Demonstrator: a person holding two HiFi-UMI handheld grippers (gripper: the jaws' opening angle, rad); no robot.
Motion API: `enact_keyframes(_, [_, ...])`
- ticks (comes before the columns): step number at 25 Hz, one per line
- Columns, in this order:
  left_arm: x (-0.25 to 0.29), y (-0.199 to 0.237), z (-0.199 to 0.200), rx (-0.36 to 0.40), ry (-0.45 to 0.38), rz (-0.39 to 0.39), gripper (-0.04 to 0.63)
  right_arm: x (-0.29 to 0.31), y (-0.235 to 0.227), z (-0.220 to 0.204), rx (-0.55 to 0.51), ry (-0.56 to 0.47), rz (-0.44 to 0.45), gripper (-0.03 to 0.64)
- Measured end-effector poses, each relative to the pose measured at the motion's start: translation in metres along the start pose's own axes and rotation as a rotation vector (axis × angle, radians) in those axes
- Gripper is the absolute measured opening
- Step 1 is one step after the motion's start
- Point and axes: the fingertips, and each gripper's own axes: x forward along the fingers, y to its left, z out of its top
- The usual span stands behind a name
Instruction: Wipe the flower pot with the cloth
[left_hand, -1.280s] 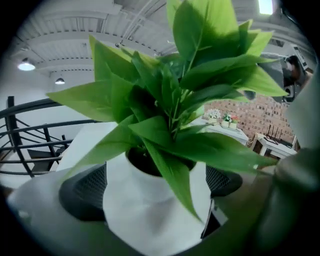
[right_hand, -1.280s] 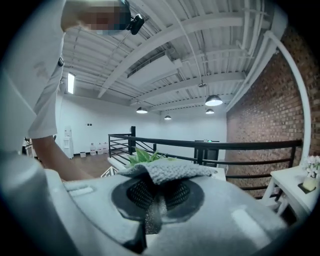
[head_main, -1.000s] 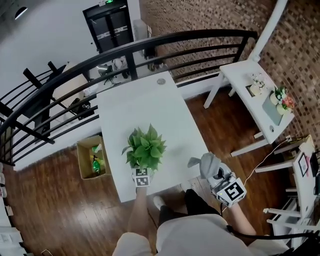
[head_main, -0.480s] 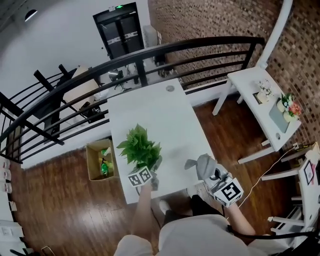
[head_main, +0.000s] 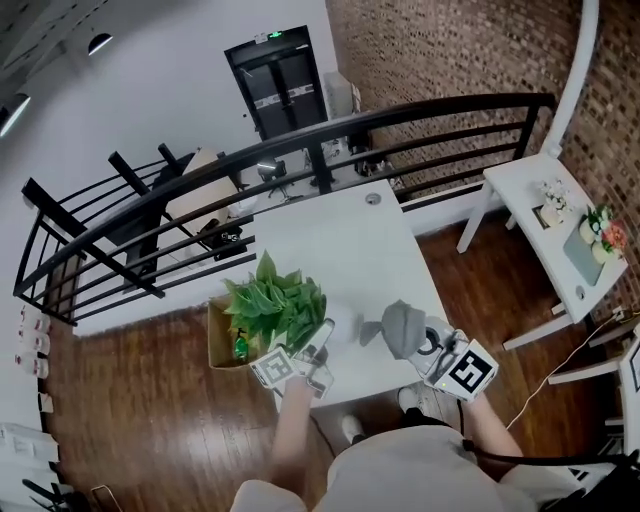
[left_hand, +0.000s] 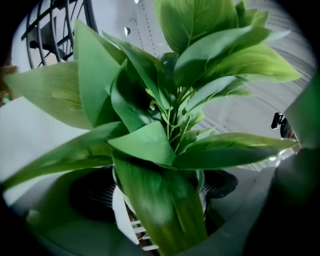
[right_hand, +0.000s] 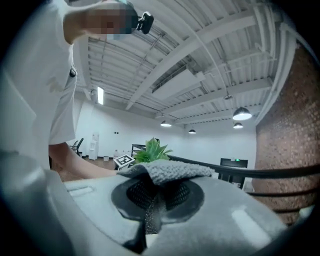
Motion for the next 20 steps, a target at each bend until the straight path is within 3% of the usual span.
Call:
enact_keyframes(4, [0.003,-0.06,0.013,0.054,-0.017,-0.111,0.549,0.028,0.021,0.031,-0.322,0.136,0.096,-0.005])
enact_keyframes(6, [0.005,-0.079,0.014,0.067,-0.021,-0.136,0.549,0.041,0.034,0.04,-0.49,0.137,0.132,-0.005])
enact_keyframes(8, [0.007,-0.095,0.011,0.078,-0.015,-0.171,0.551,0.05,0.047,0.047,-0.564,0.113,0.168,-0.005])
enact_keyframes(12, [0.002,-0.118,0.008,0.085,-0.018,-0.244,0.549,0.06,0.055,0.055,-0.568,0.059,0.177,-0.005])
enact_keyframes(15, [-0.006,-0.119,0.01,0.102,-0.02,-0.246,0.55,0.063,0.056,0.058,-0.538,0.039,0.185,-0.005])
enact_keyframes(20, [-0.01,-0.127,0.007,0.142,0.004,-0.28,0.549,0.061,0.042,0.067,-0.423,-0.021,0.182,-0.005])
